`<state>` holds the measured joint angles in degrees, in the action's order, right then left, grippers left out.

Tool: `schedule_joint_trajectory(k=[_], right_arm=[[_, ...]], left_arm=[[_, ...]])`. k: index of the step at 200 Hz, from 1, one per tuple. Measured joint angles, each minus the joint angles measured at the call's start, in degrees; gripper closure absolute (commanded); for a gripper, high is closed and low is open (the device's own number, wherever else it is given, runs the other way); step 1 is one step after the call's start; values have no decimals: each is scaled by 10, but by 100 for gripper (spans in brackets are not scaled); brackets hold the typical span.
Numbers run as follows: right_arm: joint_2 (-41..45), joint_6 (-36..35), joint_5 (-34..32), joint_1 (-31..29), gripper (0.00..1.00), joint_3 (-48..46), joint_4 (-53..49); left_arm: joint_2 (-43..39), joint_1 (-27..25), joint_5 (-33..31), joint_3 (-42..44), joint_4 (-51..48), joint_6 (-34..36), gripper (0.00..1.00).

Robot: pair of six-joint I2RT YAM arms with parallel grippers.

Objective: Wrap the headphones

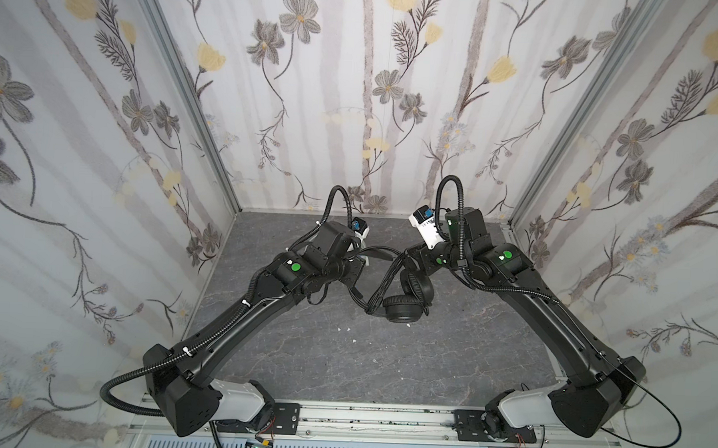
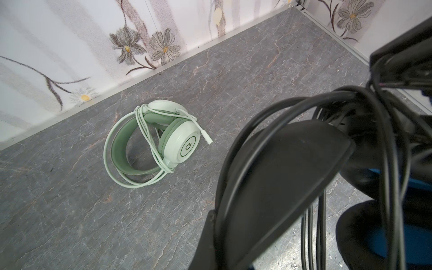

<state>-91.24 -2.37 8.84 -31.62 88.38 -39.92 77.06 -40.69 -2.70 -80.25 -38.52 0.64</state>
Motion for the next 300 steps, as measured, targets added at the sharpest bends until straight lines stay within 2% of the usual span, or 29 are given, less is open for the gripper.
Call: schedule_joint_trajectory(k=[26,101,131,300], right_arm=[[-13,4,-17,6,75,3,-23],[-5,2,-28,11,75,-34,-26],[-4,2,-25,18,72,-50,-14],[80,2,-21,39,55,-140,51]], left_arm=[[3,0,2,-1,-5,7,100],[23,-1,13,-16,-20,9,100],[31,-1,15,-16,-21,9,100],[35,0,38,-18,-18,18,100]])
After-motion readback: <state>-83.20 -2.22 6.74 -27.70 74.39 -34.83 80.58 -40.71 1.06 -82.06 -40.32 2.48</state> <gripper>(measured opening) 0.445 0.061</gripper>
